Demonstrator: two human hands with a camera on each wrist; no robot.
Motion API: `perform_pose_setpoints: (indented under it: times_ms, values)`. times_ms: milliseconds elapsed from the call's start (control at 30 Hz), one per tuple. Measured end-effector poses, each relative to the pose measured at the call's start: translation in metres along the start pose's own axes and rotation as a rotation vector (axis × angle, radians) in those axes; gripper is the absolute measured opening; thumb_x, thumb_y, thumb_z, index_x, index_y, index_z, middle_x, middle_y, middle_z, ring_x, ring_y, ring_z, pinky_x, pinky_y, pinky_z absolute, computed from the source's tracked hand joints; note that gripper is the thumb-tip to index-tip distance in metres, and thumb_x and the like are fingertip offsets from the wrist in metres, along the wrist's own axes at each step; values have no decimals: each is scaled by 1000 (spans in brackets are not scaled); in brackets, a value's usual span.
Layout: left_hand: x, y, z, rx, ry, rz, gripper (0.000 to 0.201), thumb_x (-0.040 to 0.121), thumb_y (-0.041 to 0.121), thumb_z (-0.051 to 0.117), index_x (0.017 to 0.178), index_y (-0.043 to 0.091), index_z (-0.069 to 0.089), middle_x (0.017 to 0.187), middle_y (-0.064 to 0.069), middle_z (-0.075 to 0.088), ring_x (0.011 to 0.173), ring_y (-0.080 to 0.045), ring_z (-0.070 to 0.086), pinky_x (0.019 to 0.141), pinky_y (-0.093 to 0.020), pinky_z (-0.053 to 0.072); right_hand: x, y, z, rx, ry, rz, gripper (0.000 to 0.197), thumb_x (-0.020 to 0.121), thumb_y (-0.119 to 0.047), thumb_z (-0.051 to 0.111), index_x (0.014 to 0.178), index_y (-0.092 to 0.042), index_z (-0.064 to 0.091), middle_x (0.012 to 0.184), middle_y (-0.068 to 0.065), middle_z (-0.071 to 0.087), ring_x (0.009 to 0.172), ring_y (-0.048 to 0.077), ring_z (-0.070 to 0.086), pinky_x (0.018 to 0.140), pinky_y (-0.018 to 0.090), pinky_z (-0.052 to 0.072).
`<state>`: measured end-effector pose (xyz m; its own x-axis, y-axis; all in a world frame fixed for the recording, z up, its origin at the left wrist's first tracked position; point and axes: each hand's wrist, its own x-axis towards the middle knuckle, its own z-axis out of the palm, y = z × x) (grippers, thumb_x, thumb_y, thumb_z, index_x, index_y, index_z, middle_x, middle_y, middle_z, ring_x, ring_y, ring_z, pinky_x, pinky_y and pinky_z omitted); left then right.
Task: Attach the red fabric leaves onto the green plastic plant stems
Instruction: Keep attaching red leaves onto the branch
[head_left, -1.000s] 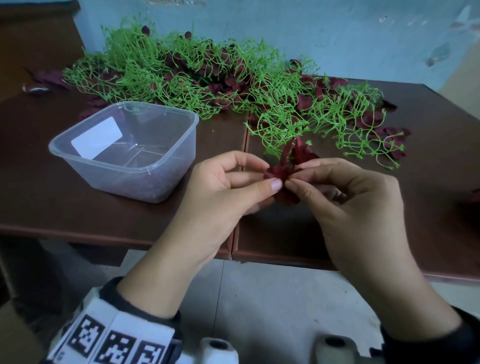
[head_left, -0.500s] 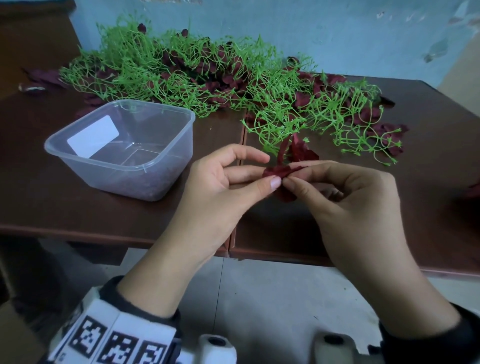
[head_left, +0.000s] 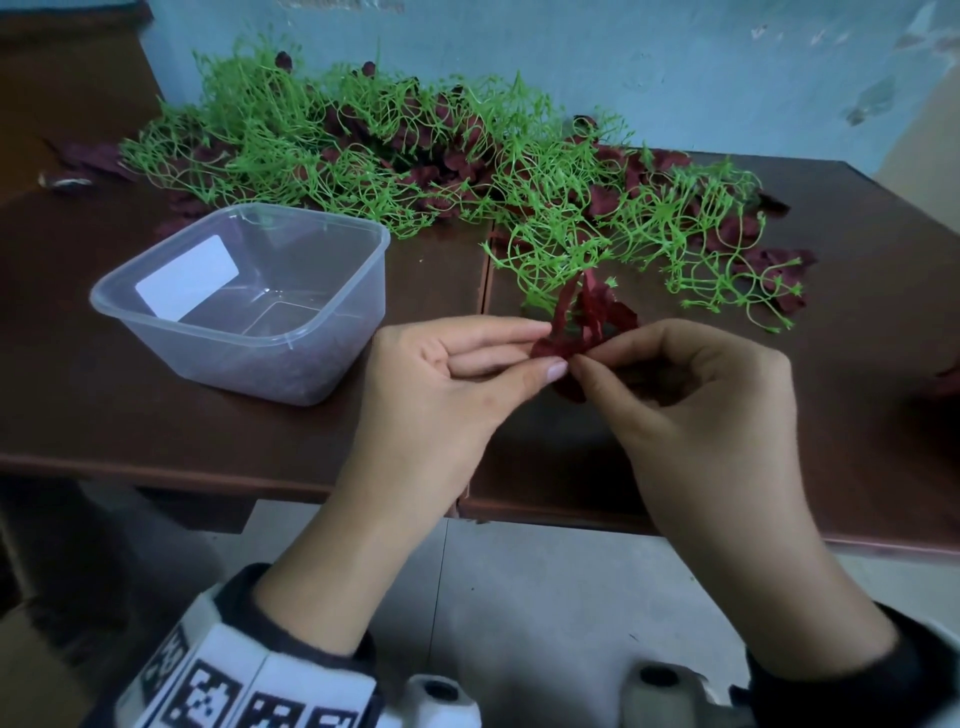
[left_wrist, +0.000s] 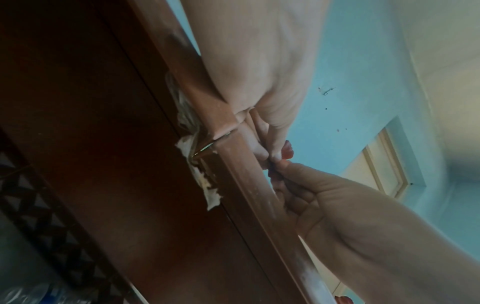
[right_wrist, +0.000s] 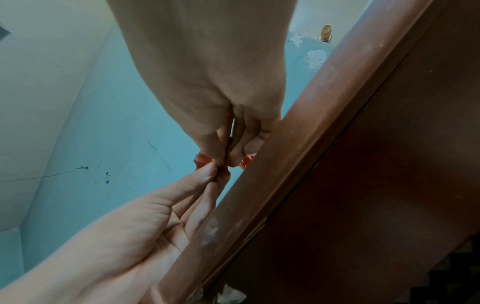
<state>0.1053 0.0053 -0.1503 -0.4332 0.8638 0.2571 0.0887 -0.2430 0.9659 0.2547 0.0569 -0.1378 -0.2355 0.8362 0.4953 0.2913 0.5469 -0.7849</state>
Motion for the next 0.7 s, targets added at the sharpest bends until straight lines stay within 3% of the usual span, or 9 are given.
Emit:
perform_pose_setpoints:
  times_ms: [167, 300, 367, 500, 600, 700]
  values:
    - [2, 1, 0, -22, -14, 20, 23, 76, 4, 85, 96, 12, 78, 85, 1, 80, 82, -11, 77, 76, -15, 56, 2, 1, 0, 155, 6, 38, 28, 77, -14, 83, 87, -15, 57, 75, -3, 70, 63, 10, 64, 59, 19, 51]
    - [5, -1, -2, -33, -47, -9, 21, 79, 6, 84, 96, 16, 76, 87, 1, 80, 84, -10, 76, 79, -17, 55, 4, -1, -2, 223, -126, 131, 12, 84, -12, 76, 88, -11, 64, 77, 3, 73, 72, 18, 71, 67, 35, 59]
    - [7, -1, -2, -46, -56, -27, 21, 79, 6, 82, 96, 18, 76, 87, 1, 79, 85, -9, 75, 79, -17, 54, 4, -1, -2, 248, -196, 189, 8, 89, -14, 72, 83, -11, 66, 76, 5, 74, 72, 26, 70, 67, 43, 56]
    - [8, 4, 3, -34, -57, -44, 15, 86, 6, 77, 97, 15, 75, 85, 0, 79, 80, -10, 74, 78, -22, 57, 6, -2, -3, 222, -178, 186, 10, 90, -13, 70, 81, -13, 67, 74, -1, 75, 68, 14, 71, 64, 33, 56]
    - [14, 10, 3, 63, 7, -19, 9, 95, 10, 69, 98, 16, 74, 85, 1, 79, 81, -10, 74, 84, -31, 60, 9, 5, -1, 186, -103, 202, 9, 88, -10, 73, 81, -15, 69, 73, -3, 76, 70, 16, 73, 70, 43, 60]
    - [26, 9, 2, 264, 83, 25, 21, 94, 15, 68, 112, 26, 65, 106, 9, 74, 96, -5, 70, 92, -35, 57, 10, 8, -1, 178, -67, 227, 12, 87, -6, 74, 82, -17, 70, 74, -1, 76, 72, 12, 74, 74, 40, 62]
